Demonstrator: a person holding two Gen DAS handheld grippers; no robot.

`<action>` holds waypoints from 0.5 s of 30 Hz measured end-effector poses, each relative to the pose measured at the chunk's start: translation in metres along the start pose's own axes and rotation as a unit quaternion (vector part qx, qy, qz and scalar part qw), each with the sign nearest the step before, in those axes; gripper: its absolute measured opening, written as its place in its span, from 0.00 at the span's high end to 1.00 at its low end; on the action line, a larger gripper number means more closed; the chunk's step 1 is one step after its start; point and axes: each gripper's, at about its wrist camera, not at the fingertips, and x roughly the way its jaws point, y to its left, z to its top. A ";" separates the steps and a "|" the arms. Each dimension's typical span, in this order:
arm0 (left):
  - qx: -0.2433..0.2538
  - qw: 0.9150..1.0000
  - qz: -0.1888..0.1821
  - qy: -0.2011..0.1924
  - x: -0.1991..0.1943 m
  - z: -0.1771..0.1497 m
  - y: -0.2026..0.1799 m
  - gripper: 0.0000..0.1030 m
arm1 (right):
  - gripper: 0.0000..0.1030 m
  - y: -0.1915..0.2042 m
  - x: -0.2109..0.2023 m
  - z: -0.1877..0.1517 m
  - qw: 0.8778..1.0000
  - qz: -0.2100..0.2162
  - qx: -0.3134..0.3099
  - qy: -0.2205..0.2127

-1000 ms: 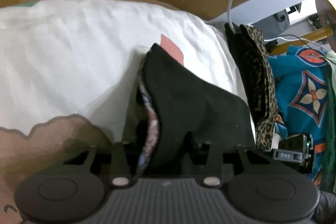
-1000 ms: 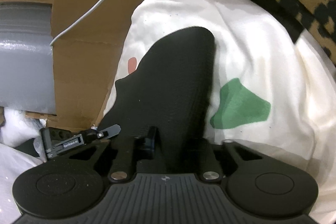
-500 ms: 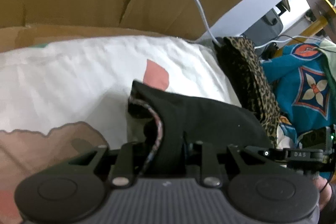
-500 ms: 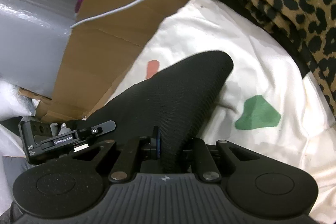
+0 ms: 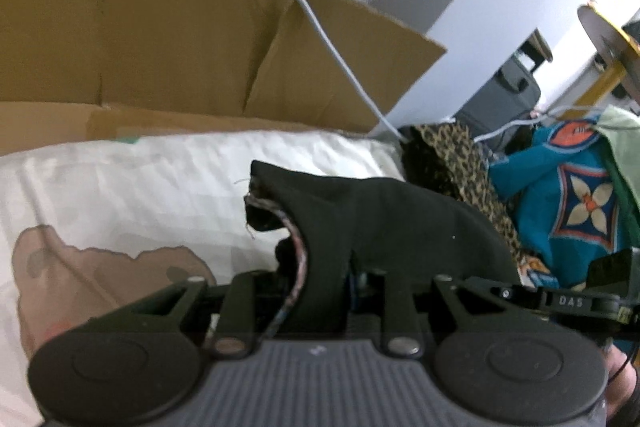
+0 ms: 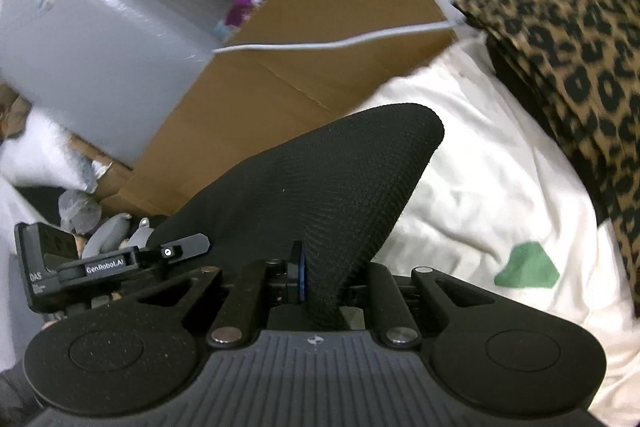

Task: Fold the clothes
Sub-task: 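Lift the folded garment off the sheet with both grippers and carry it away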

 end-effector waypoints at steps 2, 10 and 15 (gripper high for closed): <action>0.001 1.000 0.006 -0.009 -0.014 0.002 -0.007 0.75 | 0.91 0.014 -0.006 0.005 1.000 0.000 -0.022 -0.001; -0.002 0.999 0.026 -0.046 -0.088 0.019 -0.050 0.75 | 0.91 0.075 -0.055 0.036 0.997 0.005 -0.077 -0.021; -0.018 0.996 0.042 -0.075 -0.148 0.037 -0.083 0.75 | 0.91 0.123 -0.094 0.059 0.994 0.016 -0.105 -0.040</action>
